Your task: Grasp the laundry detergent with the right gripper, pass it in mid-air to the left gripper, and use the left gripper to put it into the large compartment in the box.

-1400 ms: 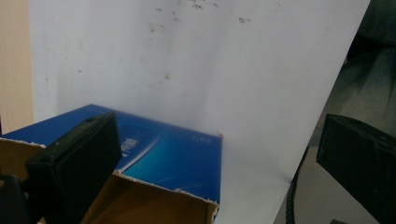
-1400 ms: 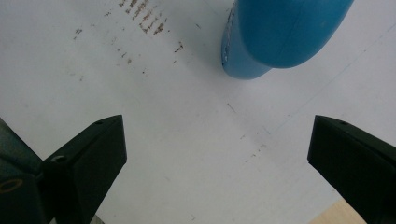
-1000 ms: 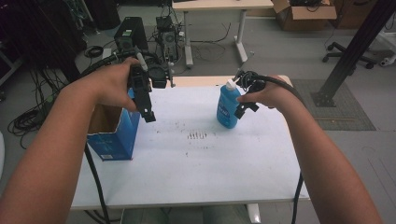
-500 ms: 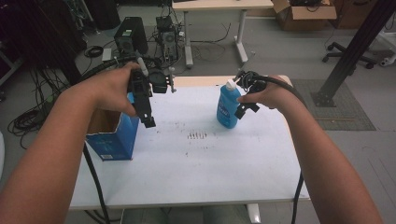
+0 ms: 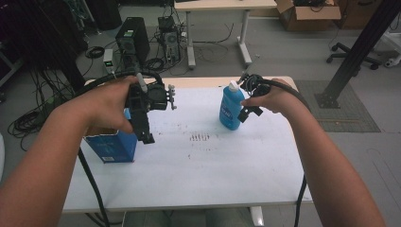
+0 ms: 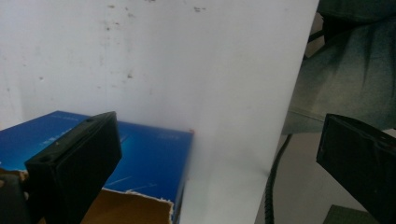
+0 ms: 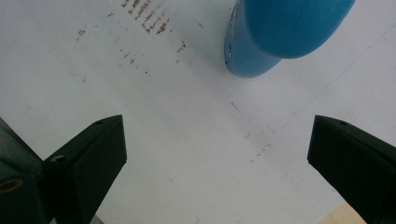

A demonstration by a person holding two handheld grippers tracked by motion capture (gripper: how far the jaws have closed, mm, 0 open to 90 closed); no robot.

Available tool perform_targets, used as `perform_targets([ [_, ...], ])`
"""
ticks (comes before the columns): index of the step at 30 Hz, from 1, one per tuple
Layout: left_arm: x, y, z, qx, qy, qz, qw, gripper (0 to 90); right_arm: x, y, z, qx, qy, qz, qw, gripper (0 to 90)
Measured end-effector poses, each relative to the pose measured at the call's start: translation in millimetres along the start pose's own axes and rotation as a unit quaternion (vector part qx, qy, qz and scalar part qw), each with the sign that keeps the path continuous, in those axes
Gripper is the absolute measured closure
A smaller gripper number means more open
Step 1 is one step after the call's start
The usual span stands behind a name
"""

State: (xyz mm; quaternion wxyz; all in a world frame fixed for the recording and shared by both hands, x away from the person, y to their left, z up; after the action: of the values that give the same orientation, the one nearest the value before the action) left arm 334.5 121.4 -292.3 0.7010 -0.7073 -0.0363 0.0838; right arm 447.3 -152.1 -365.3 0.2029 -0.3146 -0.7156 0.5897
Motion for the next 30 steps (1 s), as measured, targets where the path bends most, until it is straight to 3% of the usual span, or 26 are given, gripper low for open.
perform_targets([
  [9, -16.9, 12.0, -5.6, 0.009, 0.021, 0.007, 0.9997, 0.4, -1.3, 5.4, 3.8, -0.004, 0.008, -0.004, 1.0000, 5.0],
  [20, -25.9, 24.5, -9.6, 0.023, 0.036, 0.005, 0.9991, 0.4, -1.7, 19.9, 5.2, -0.013, 0.023, 0.000, 0.9997, 5.2],
  [30, -28.9, 32.7, -8.7, 0.036, 0.037, 0.007, 0.9986, 0.4, -1.9, 36.9, 3.9, -0.027, 0.037, -0.001, 0.9990, 5.6],
])
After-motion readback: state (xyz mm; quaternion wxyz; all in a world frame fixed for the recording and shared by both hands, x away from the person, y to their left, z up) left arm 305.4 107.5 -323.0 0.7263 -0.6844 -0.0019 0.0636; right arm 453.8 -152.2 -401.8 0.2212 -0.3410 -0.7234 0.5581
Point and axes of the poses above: each handheld gripper's, and its own axes: y roughly forward along the jaws, z roughly out of its underside, x roughly to its left, the point moved 9 cm from there along y, roughly forward along the jaws, and after that the axes turned 8 degrees about z, right-handed, at the moved point
